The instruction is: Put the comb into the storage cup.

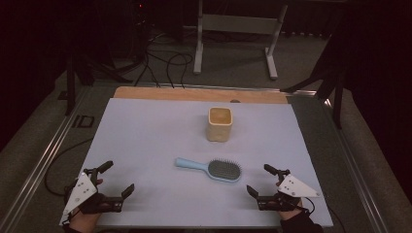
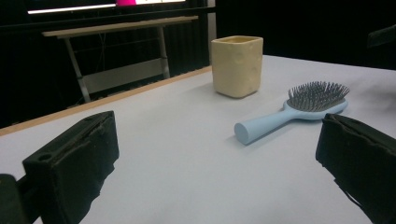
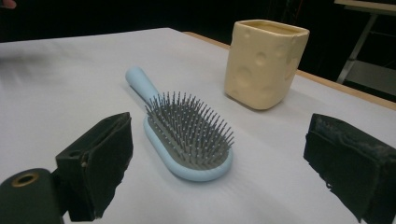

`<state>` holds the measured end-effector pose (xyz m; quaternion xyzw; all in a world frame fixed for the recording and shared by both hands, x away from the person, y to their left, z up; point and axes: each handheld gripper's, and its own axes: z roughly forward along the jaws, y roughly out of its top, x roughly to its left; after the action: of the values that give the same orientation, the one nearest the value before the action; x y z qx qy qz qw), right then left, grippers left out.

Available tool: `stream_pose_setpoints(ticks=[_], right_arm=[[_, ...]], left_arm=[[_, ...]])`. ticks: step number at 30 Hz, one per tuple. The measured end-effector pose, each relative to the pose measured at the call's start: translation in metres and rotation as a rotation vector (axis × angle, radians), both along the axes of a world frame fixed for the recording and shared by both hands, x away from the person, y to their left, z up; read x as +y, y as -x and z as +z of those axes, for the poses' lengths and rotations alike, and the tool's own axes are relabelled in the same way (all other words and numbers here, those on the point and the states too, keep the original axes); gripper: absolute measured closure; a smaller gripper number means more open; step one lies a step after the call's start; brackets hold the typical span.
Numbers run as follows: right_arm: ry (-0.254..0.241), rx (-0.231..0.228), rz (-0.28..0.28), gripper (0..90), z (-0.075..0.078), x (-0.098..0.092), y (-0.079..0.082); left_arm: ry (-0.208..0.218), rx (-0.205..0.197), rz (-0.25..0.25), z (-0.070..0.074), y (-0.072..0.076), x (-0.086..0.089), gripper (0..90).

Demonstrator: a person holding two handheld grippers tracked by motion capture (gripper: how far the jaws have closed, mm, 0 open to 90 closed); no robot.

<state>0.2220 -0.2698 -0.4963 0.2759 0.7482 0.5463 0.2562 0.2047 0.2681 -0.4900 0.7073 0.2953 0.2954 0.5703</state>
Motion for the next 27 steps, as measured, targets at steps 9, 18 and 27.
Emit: stream_pose_setpoints(ticks=[9,18,27], right_arm=[[0.006,0.004,-0.003,8.1,0.001,0.0,0.0],[0.015,0.012,-0.003,8.2,0.004,0.005,0.001],[-0.008,0.043,0.0,8.2,0.027,0.008,-0.005]], left_arm=[[0.002,0.003,0.004,-0.001,0.0,0.0,0.0],[0.006,0.002,0.004,-0.001,0.0,0.002,0.0],[0.008,0.003,0.0,0.0,0.0,0.001,0.0]])
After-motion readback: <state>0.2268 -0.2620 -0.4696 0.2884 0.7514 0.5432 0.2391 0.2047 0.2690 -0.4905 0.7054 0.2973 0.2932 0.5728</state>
